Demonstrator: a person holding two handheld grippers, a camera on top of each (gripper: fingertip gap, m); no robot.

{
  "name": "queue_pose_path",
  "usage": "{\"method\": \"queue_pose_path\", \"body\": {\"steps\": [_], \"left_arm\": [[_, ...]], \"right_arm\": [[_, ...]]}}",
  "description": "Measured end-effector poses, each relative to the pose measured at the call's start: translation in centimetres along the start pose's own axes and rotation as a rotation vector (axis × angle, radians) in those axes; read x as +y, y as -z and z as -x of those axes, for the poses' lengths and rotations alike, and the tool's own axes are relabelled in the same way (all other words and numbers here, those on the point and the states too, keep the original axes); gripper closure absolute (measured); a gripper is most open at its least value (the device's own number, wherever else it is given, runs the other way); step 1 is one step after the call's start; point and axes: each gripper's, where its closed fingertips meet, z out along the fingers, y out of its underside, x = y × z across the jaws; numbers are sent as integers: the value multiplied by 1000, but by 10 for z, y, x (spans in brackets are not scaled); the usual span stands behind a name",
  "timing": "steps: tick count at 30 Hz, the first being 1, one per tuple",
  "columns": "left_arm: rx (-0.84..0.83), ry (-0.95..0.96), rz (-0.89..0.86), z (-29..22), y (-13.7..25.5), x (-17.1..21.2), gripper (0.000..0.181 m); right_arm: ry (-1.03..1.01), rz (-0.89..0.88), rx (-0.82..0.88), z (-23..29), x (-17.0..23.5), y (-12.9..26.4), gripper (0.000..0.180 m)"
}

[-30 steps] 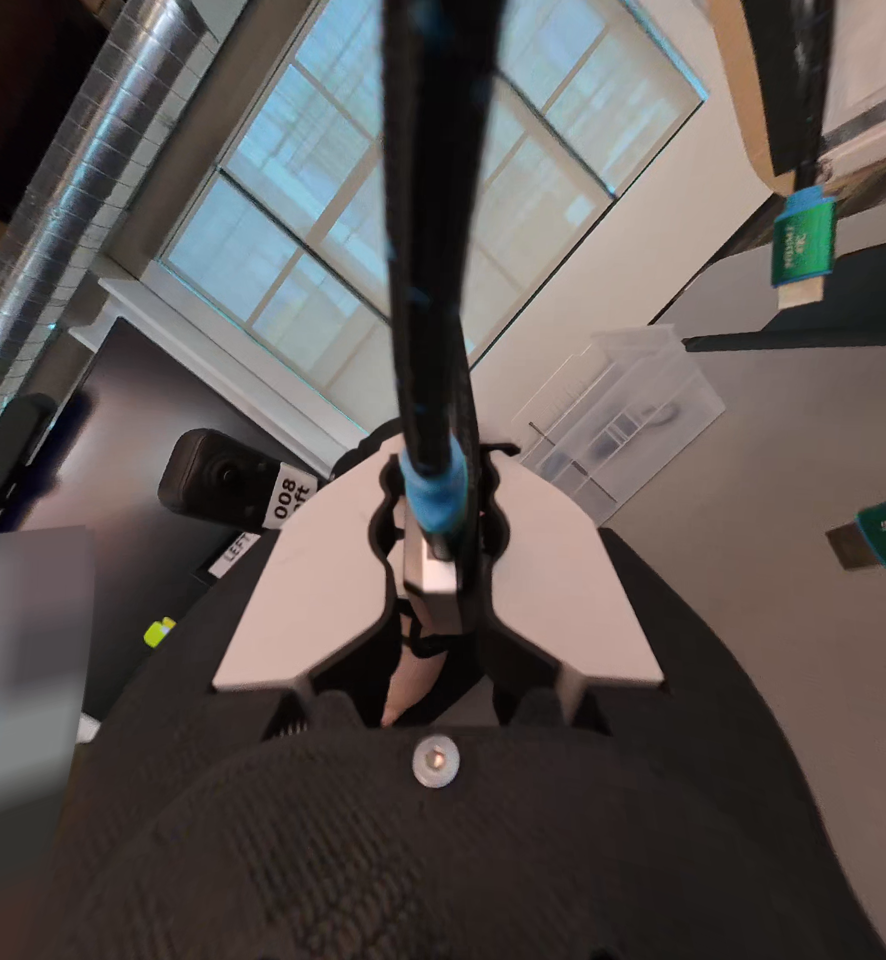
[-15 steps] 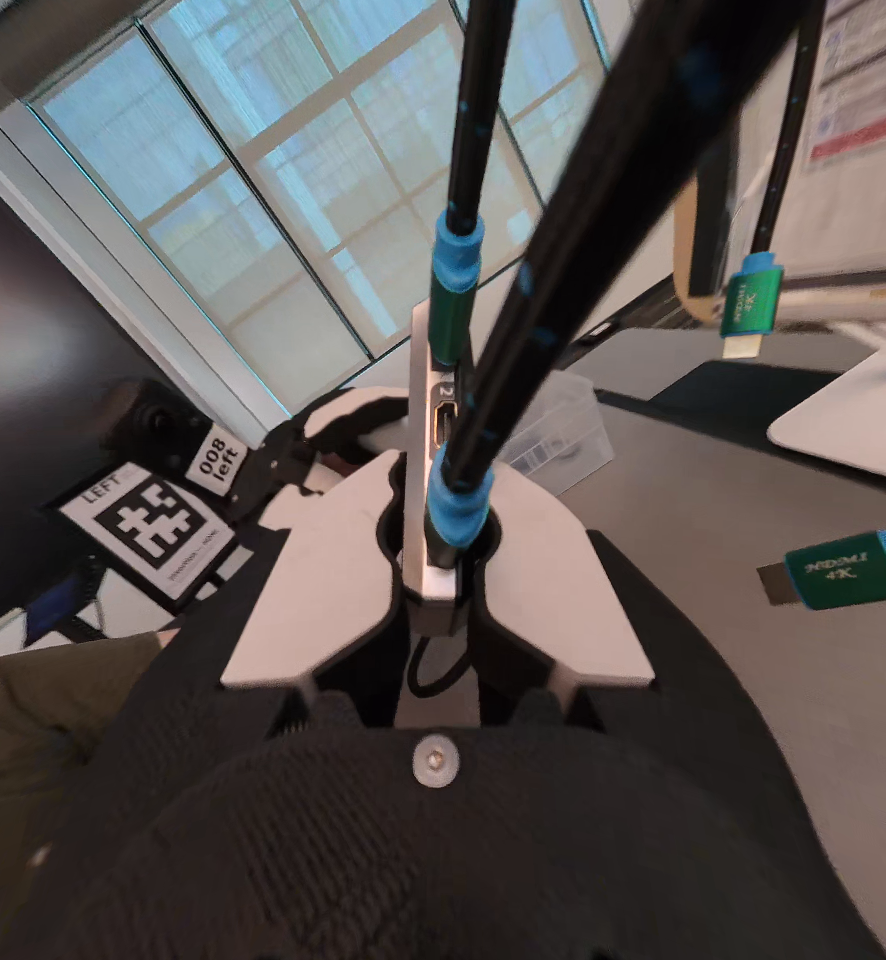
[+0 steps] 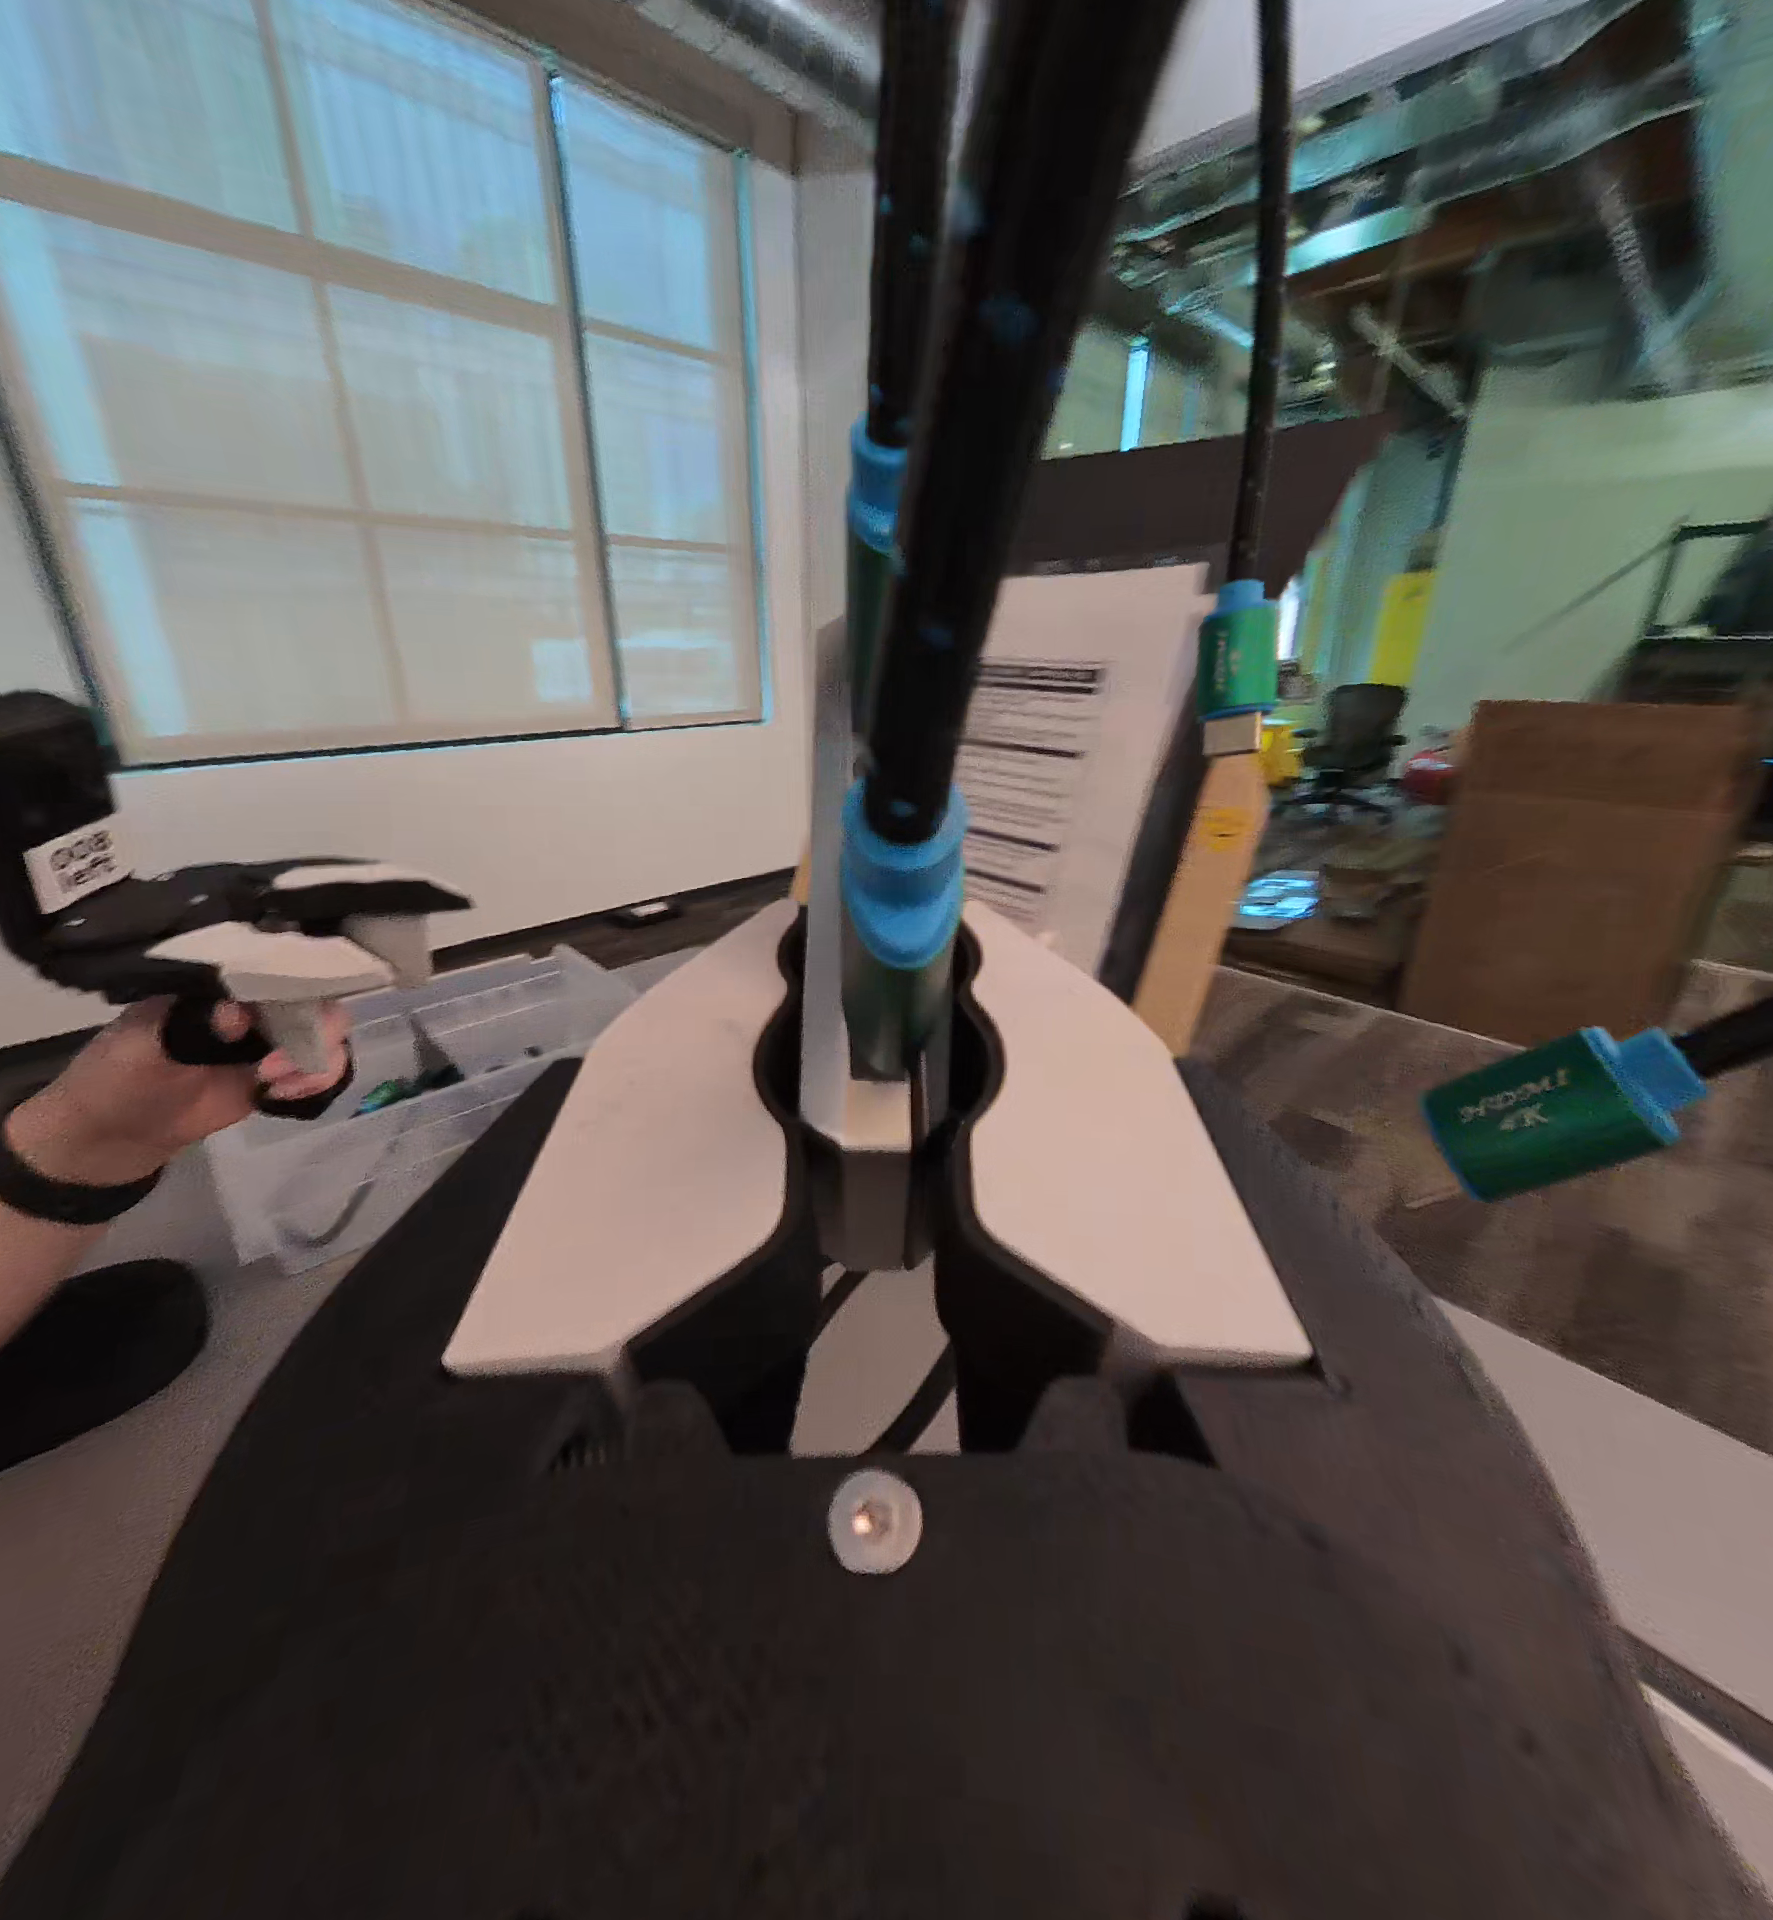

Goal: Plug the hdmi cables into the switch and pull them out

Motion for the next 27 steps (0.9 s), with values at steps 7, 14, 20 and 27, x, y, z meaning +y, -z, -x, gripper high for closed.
{"method": "queue_pose_path", "body": {"steps": [7,14,20,27], "left_arm": [[35,-86,96,-20,-17,25,131],[76,-54,123,-28,-24,37,132],[104,-42,148,-33,-28,45,132],[130,-25,177,-38,-33,56,132]], "right_arm": [[197,31,200,-65,4,54,156],[325,234,60,-89,79,62,157],[217,328,-66,-95,126,73,156],[148,435,-67,-107,158,101,157]]}}
